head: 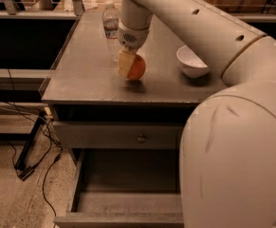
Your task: Place orange into middle drawer
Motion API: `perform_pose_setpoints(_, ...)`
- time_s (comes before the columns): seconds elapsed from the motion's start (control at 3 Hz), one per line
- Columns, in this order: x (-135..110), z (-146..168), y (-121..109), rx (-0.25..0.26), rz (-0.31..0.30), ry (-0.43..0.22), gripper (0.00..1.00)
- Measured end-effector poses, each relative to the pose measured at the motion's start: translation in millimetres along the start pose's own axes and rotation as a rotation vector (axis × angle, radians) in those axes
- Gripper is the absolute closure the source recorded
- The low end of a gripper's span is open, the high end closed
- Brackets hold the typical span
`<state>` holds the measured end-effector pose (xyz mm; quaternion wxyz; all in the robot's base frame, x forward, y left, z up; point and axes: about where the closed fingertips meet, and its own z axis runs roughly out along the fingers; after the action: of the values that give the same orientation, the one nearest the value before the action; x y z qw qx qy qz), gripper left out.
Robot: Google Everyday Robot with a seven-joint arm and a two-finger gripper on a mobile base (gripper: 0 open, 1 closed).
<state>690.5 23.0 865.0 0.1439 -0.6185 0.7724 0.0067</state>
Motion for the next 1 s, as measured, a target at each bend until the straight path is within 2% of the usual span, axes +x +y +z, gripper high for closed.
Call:
perform_pose_setpoints(0.33,1,-29,-4,0.058,0.032,-0.005,1.0)
perform_pose_setpoints(0.67,14,-57,-1,0.109,0.075,0.004,1.0)
perform_pose_setpoints(1.0,39,-82,15,0.131,0.146,0.016,1.0)
